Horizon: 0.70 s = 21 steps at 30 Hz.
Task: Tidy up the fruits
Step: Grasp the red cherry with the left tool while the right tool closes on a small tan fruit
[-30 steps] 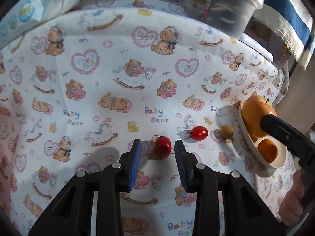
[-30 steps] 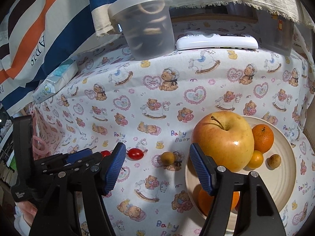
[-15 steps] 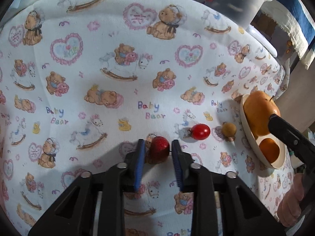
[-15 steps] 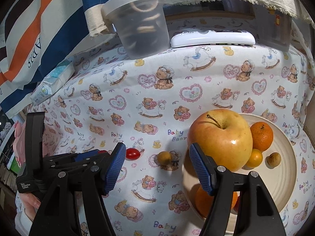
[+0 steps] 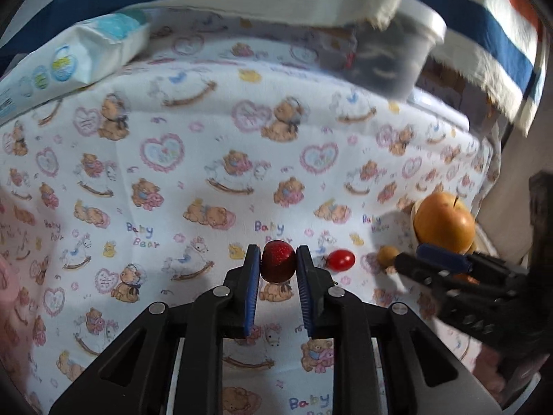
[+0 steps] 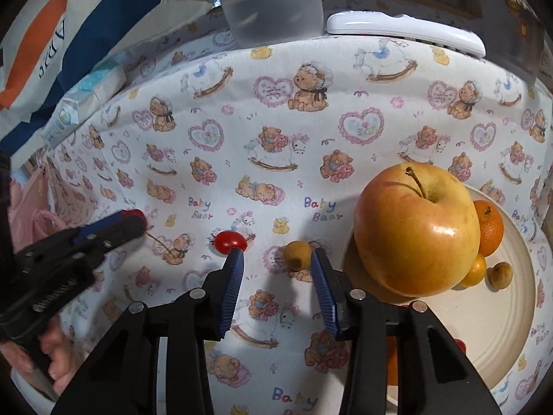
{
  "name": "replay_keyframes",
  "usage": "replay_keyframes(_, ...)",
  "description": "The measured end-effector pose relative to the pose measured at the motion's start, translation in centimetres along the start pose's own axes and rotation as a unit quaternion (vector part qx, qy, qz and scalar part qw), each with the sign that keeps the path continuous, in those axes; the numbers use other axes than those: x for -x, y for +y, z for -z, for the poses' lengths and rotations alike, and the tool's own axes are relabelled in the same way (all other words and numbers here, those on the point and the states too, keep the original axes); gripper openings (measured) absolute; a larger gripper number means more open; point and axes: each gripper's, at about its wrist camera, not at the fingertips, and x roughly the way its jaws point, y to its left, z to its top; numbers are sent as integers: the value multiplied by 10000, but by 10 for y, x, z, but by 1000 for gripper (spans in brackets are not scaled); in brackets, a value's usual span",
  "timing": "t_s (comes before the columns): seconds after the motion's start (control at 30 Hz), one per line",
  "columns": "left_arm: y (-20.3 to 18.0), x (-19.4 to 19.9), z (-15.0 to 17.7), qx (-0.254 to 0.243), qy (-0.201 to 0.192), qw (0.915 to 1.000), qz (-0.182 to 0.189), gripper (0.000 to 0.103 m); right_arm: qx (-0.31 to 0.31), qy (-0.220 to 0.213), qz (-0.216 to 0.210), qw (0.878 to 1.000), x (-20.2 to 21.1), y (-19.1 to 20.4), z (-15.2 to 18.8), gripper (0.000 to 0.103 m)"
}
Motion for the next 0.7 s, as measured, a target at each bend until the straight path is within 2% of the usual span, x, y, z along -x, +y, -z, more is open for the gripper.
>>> replay_keyframes(0.23,14,-1,-3,83,-142,9996,-249,20,221,59,375,9990,-18,3,-1,40)
replay_keyframes(0.37,16,1,-4,129,-203,9994,-240,20,334,96,544,9979,-23,2,1,36)
replay_keyframes(0.57,14,-1,-3,135,-150,9995,-238,20,454,90,613,9970,-26,3,2,36)
replay_keyframes(0.7,15,-1,-3,140,-143,9995,-236,20,557,121,642,9963,-25,8,6,31)
